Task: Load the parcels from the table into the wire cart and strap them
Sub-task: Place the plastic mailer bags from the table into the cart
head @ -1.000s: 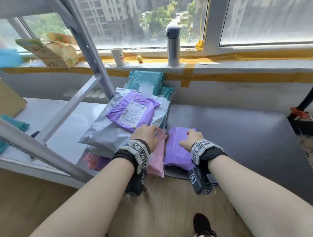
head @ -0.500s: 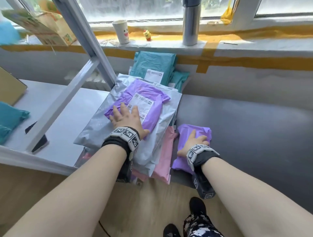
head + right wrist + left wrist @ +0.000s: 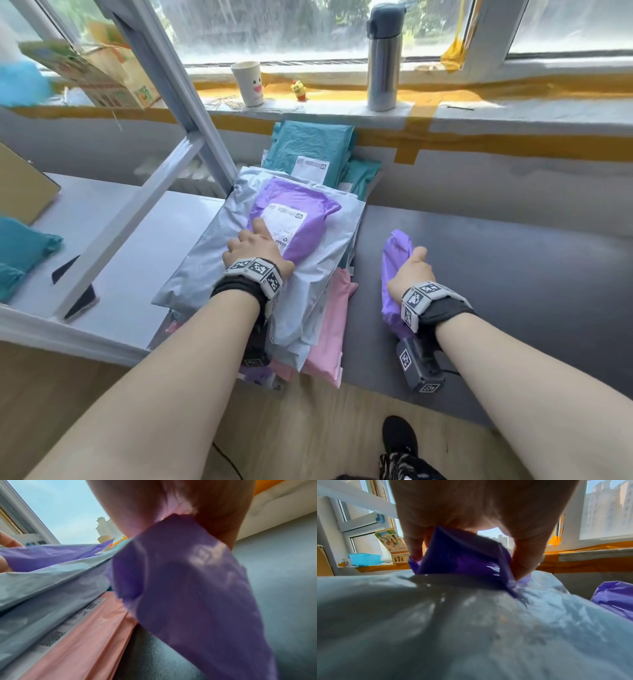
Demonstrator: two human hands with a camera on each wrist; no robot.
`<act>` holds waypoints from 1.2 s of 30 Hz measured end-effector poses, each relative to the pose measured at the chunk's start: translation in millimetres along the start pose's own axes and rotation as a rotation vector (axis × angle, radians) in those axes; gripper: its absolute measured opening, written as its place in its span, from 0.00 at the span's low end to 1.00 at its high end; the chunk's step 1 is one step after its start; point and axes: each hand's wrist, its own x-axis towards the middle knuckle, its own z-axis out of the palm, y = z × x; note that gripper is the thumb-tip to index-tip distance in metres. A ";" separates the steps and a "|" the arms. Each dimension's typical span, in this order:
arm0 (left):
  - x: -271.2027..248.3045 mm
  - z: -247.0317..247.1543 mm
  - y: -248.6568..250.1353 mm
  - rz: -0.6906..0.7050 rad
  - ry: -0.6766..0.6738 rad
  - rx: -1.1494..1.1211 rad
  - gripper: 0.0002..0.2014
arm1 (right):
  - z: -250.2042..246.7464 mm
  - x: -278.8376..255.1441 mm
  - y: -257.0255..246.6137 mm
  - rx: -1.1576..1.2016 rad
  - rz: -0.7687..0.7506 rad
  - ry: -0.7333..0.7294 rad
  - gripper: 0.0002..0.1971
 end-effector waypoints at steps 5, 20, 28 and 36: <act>-16.2 -7.2 -0.7 0.086 0.085 -0.071 0.38 | -10.6 -25.7 9.0 0.128 -0.068 0.085 0.36; -126.8 -11.9 73.4 0.561 0.068 -0.166 0.38 | -76.0 -145.7 107.1 0.515 0.039 0.457 0.27; -204.5 -4.3 179.9 0.810 0.009 -0.108 0.37 | -133.9 -176.1 209.6 0.630 0.208 0.636 0.17; -319.7 27.9 325.0 0.985 -0.067 -0.081 0.39 | -210.7 -202.3 363.1 0.693 0.367 0.724 0.17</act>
